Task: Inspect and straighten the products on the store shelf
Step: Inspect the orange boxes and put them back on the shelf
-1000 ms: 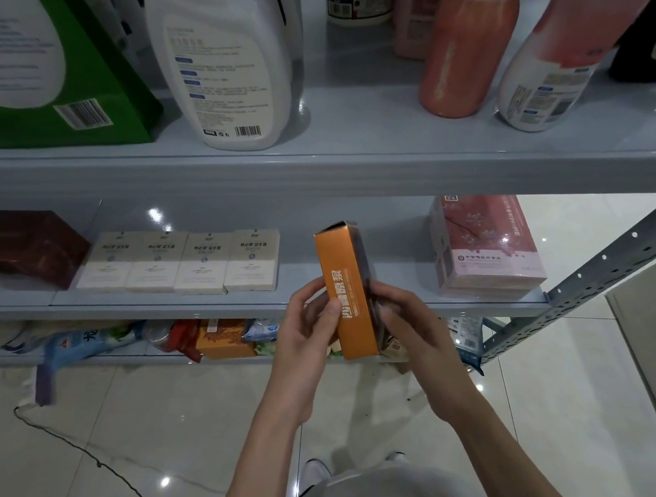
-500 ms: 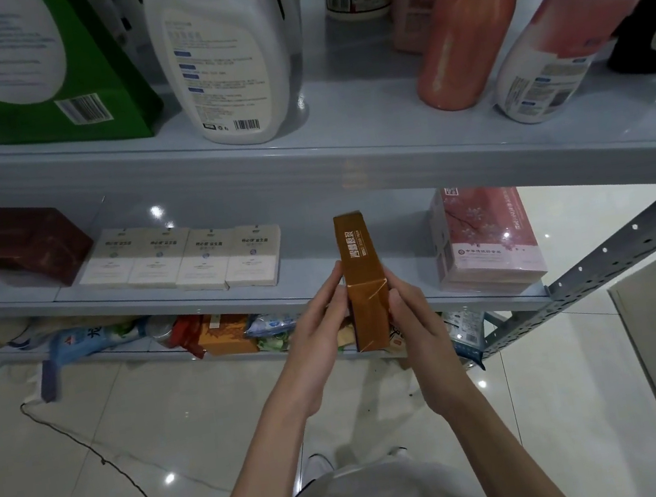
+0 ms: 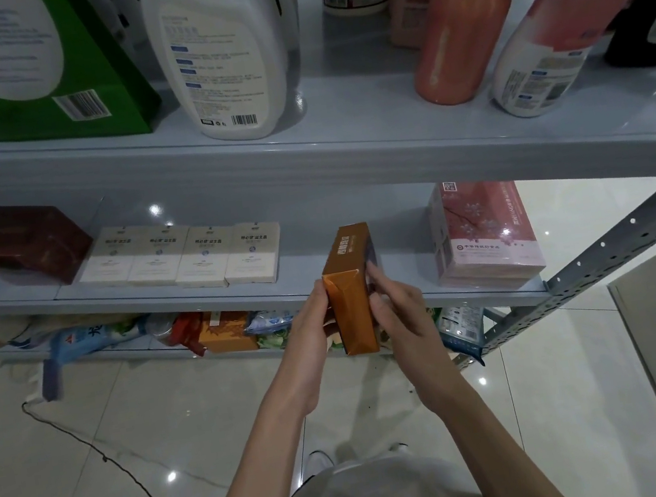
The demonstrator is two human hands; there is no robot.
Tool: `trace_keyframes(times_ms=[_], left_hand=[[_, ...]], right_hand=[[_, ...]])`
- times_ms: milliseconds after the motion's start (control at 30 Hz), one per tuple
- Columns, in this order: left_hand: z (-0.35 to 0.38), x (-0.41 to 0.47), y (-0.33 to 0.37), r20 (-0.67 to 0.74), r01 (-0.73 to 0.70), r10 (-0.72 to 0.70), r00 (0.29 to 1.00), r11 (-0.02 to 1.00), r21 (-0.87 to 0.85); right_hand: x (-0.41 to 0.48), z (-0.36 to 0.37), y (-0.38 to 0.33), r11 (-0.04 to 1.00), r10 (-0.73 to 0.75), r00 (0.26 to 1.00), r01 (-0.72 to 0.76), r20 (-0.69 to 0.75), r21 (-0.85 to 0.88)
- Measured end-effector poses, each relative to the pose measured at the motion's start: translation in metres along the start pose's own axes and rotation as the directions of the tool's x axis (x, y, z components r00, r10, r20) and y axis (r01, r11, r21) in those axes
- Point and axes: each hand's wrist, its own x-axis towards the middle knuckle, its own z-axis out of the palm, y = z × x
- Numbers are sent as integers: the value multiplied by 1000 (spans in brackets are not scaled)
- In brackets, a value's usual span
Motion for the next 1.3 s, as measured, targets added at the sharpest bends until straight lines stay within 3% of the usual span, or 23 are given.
trace_keyframes(times_ms=[467,633,900,1300], left_hand=[[-5,-2,1,-47,-98,98,994,995,3],[-3,-3,2,6,-94,94,996,986,137],[0,-7,11,-24,-122,121,992,991,-62],[0,-7,12,40,-152,153,987,988,-35]], right_hand=[[-1,1,-2,991,16,997,-5,-76,133],[-1,-2,-5,995,-22,998,28,-67,96],[-3,-5,-3,989,-20,998,29,-64,144],[-4,-6,-9,984,-9,998,20,-60,176]])
